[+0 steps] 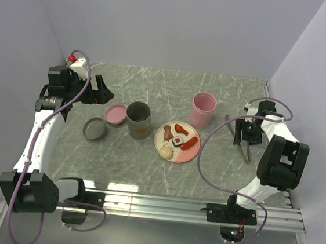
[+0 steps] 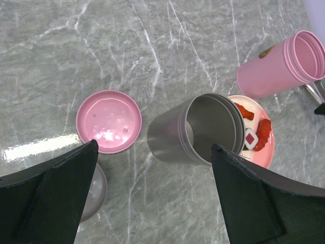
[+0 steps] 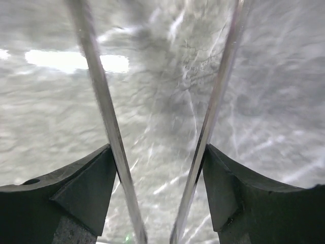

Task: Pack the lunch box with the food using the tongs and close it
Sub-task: Pick up the clamp at the center of the board, then pick up the fake food from the plate.

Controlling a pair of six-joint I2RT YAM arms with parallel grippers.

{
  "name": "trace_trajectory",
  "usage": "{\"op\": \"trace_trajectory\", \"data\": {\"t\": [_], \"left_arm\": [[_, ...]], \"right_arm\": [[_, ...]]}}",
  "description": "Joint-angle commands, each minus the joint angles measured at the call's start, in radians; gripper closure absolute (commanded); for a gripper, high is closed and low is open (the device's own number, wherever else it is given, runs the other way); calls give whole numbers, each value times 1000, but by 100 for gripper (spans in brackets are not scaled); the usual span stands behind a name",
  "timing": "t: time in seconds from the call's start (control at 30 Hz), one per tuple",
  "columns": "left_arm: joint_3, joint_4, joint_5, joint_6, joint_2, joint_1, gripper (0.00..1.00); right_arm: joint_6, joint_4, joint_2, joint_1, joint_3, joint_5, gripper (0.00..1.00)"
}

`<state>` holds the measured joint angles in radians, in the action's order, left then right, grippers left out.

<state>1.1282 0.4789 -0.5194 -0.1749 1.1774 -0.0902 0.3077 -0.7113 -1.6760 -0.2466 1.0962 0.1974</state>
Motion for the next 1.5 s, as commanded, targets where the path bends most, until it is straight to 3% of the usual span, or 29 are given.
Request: {"op": "trace_trajectory", "data": {"t": [0.0,0.43,0.67,0.9,1.07,1.47], "left_arm": [[48,3,-39,-12,-16,0,1],[107,64,-59,8,-62,0,1],[107,64,-149,21,-94,0,1],[134,89,-128,25,-94,0,1],[159,101,-117,29,-96,0,1],[209,185,-97,75,-102,0,1]], "right_arm": [[-2,-63,120,-5,102,53,28],[33,-272,242,-19,297,181,33],[93,-356,323,-19,396,295,33],[136,-450,418,-19,481,356,36],[180,-508,487,-3,542,496,36],[265,-533,598,274,375,547,37]]}}
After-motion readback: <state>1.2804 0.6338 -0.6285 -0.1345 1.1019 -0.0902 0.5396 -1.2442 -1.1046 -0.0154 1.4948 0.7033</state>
